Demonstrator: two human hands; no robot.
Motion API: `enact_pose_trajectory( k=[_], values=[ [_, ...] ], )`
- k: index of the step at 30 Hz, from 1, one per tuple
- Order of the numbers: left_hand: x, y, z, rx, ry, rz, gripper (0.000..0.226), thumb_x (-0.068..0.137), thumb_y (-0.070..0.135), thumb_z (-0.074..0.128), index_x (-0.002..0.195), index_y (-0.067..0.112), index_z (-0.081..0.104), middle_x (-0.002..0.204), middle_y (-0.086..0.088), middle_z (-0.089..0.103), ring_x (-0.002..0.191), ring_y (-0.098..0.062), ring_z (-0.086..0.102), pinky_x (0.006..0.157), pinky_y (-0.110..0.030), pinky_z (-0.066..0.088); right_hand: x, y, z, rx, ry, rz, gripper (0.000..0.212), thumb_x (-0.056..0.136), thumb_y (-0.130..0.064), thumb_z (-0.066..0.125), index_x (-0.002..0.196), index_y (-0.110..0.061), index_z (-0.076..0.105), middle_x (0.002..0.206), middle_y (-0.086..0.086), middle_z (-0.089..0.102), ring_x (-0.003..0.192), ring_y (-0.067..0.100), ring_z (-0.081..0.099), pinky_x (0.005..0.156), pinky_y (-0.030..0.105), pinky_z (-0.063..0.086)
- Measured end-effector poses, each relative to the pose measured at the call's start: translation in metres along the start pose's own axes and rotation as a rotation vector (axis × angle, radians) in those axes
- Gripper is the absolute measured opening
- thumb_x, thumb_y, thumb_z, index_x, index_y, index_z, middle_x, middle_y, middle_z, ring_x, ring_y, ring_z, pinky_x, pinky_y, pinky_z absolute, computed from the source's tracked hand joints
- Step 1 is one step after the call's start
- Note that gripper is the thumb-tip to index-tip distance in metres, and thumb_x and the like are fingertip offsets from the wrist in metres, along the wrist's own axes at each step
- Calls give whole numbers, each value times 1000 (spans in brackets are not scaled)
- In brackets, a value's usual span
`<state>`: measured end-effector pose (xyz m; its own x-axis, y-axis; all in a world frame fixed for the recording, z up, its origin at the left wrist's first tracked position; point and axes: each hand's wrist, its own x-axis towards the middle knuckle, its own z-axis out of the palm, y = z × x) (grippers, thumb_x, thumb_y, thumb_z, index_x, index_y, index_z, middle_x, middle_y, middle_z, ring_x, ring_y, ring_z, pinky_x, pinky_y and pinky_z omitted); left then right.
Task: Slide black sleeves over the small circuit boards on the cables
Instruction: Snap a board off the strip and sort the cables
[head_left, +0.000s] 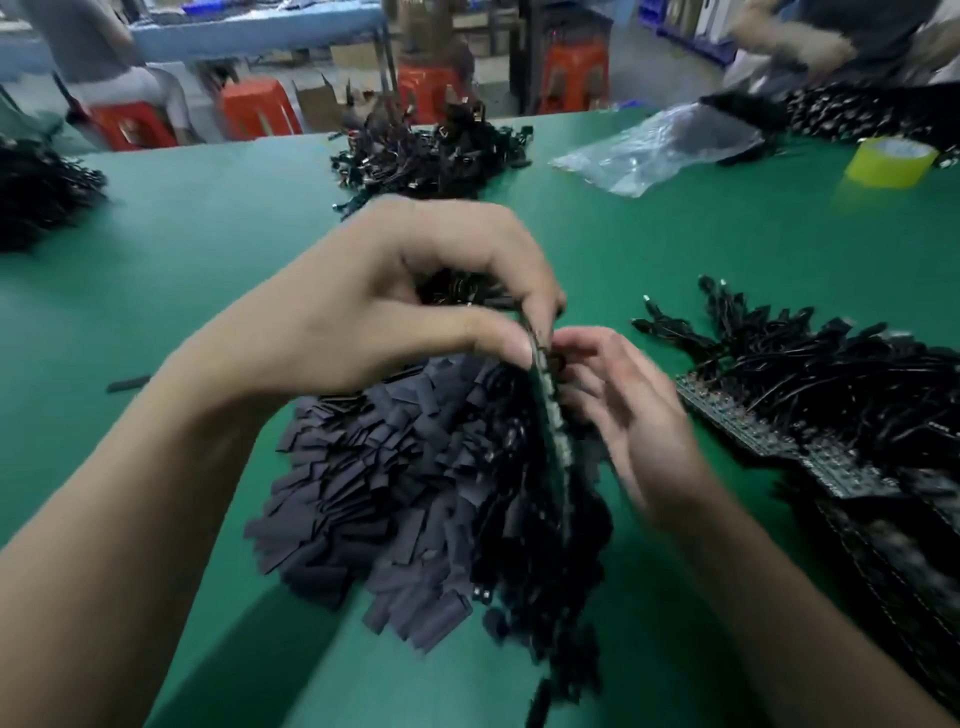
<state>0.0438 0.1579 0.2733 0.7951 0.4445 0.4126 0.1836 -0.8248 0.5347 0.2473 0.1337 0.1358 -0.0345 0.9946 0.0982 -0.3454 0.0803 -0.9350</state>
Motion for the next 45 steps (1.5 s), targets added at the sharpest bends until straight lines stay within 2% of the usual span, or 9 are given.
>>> enact_pose_trajectory(
  k=[7, 11, 15, 19, 23, 30, 35, 40, 45],
  values=[
    [-53, 0, 9, -409, 118, 44, 10, 97, 27, 67, 92, 19, 69, 111, -5, 66, 129, -37, 58, 107, -44, 43, -21, -26, 41, 115, -326, 341, 119, 41, -56, 100, 132, 4, 52, 118, 17, 68, 107, 30, 66, 94, 43, 53],
    [-71, -8, 20, -521, 131, 59, 16, 94, 24, 71, 109, 28, 72, 141, -17, 53, 142, -41, 44, 116, -50, 34, -35, -32, 52, 155, -409, 293, 82, 53, -38, 100, 116, 0, 65, 100, 20, 64, 88, 29, 62, 80, 38, 59],
    [-88, -25, 58, -708, 230, -92, 85, 90, 7, 74, 159, 21, 27, 156, -10, 46, 148, -32, 39, 121, -48, 33, -55, -28, 55, 148, -324, 321, 45, 70, -31, 91, 99, -3, 71, 85, 14, 70, 70, 21, 69, 66, 31, 59],
    [-112, -41, 95, -610, 369, -513, 29, 95, 35, 66, 124, 33, 66, 116, 26, 71, 106, 7, 66, 94, -24, 49, -69, -27, 46, 86, -65, 453, 20, 73, -33, 84, 72, -13, 77, 71, 9, 72, 58, 17, 71, 53, 27, 57],
    [-122, -42, 112, -810, 444, -637, 31, 105, 35, 55, 88, 18, 75, 72, -3, 71, 53, -10, 63, 52, -20, 46, -72, -15, 38, 6, 202, 547, 34, 76, -35, 77, 87, -3, 78, 84, 17, 75, 64, 23, 73, 53, 30, 59],
    [-120, -48, 116, -892, 577, -725, 27, 88, 36, 62, 73, 15, 66, 63, -1, 68, 59, -12, 70, 60, -20, 58, -70, -1, 32, -88, 419, 400, 45, 75, -38, 78, 106, -6, 69, 97, 9, 80, 88, 22, 78, 69, 33, 64],
    [-125, -52, 114, -746, 597, -696, 14, 86, 26, 68, 74, 20, 73, 64, 5, 66, 59, -6, 67, 60, -17, 54, -64, -8, 17, -772, 407, 31, 49, 80, -54, 72, 125, -36, 63, 113, -29, 69, 112, -11, 59, 93, 15, 39],
    [-124, -52, 115, -639, 638, -653, 9, 81, 31, 73, 75, 28, 78, 65, 5, 70, 59, -6, 66, 59, -15, 53, -34, -17, 32, -1236, -85, -346, 34, 94, -52, 53, 118, -33, 67, 118, -22, 60, 120, -4, 53, 102, 20, 39],
    [-126, -52, 113, -597, 690, -646, 4, 79, 29, 80, 77, 26, 81, 68, 1, 74, 61, -8, 66, 61, -18, 52, -5, -12, 63, -1319, -500, -158, 34, 94, -60, 50, 107, -34, 68, 104, -21, 68, 100, -2, 61, 93, 31, 50]
  ],
)
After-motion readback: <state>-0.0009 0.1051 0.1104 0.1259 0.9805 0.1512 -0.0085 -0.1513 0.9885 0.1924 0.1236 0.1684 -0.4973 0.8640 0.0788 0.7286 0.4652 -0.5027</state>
